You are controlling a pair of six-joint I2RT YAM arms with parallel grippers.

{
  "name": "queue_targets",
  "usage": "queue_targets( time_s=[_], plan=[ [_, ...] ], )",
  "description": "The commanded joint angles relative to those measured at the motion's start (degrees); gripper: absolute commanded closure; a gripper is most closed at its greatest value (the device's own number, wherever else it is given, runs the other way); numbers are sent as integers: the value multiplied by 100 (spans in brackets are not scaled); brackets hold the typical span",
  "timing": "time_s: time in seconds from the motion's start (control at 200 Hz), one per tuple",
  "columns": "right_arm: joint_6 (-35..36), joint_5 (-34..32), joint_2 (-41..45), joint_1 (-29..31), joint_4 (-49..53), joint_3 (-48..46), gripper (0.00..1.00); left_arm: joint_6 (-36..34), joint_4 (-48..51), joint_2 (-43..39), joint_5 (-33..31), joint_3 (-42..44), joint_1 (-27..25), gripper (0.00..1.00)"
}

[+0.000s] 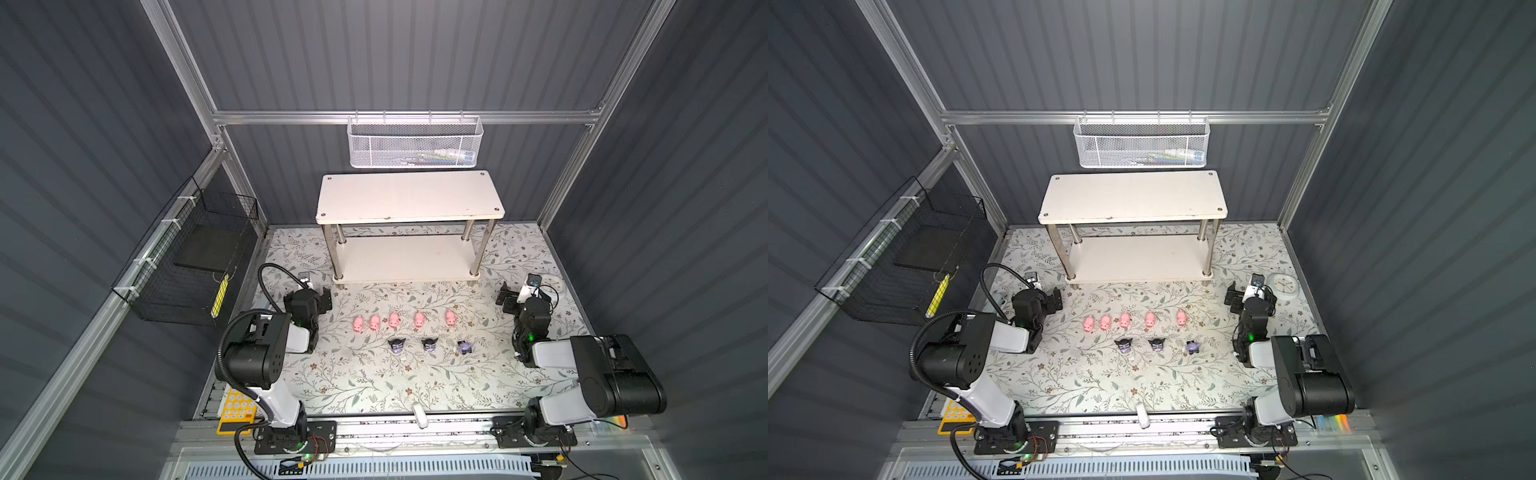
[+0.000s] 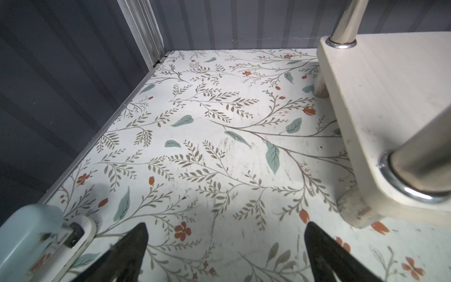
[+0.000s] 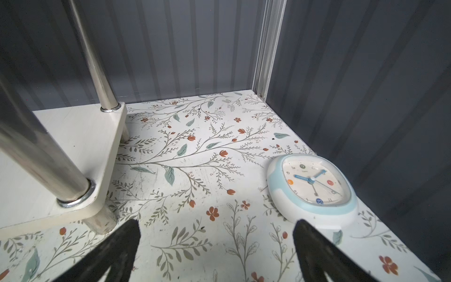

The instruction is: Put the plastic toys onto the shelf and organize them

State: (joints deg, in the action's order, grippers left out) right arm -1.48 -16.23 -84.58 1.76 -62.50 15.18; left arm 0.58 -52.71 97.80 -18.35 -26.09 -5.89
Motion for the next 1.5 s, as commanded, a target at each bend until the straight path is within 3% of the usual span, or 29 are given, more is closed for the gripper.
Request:
queue_targets(
  time_s=[0.0,1.326,1.436,1.496],
  plan=[
    [-37,15,11,-16,-12,84,1,-67,-17,53,103,-53,44,0],
    [-63,34,24,-44,71,117,1,-74,-61,33,40,-59,44,0],
    [-165,-119,265,-53,538,216,1,-20,1335,-590,-71,-527,44,0],
    [-127,-124,183,-49,299,167,1,-14,1855,-809,-155,-764,35,0]
  ],
)
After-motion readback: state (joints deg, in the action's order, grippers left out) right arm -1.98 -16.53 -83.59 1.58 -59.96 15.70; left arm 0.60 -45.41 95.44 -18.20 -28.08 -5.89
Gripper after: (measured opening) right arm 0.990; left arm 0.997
